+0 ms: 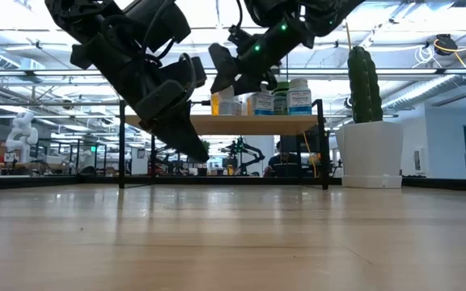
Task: Pick and place medicine bottles onto shelf by color
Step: Put the white black pill bottle on the shelf, then put the orange pill bottle on the shelf
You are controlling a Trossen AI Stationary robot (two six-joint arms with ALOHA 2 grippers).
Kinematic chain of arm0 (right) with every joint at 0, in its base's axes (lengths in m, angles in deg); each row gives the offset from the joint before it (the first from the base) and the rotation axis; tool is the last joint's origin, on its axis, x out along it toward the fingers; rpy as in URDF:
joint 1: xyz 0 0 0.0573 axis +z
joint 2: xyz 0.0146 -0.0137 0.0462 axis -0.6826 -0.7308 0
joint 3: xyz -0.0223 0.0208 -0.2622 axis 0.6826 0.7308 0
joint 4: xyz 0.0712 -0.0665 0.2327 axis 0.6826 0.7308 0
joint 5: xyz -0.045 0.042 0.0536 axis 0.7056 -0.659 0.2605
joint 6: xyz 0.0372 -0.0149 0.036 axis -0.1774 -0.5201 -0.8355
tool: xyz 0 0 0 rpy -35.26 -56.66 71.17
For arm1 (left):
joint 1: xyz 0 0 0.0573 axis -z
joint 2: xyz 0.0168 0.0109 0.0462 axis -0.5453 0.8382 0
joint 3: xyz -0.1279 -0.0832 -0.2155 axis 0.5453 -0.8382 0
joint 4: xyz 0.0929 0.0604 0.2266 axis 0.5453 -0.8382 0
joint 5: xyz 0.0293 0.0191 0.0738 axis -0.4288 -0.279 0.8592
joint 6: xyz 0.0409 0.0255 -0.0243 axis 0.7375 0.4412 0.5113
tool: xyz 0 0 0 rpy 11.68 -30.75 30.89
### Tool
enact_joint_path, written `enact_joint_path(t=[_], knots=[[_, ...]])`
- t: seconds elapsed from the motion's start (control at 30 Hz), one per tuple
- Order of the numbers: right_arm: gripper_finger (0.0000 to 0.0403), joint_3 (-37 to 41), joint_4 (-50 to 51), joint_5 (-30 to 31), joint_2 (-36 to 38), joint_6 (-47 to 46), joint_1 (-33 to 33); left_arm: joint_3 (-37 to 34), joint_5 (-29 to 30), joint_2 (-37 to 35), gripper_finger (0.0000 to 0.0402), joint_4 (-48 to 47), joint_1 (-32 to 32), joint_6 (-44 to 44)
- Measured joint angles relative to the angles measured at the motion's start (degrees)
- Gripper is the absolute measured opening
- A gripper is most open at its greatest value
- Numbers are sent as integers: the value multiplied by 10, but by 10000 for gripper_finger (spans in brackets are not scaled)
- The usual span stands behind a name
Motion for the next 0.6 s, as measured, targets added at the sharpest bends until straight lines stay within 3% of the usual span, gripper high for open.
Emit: enact_joint_path(t=[0.17, 0.33, 0.6], knots=[[229, 0, -10, 3, 19, 32, 18, 0, 17, -15, 337, -35, 9, -21], [229, 0, -24, 2, 59, 98, 59, 0, 67, -76, 337, -109, 33, -64], [220, -1, 50, -21, 119, 201, 135, 0, 66, -199, 337, -309, 99, -196]])
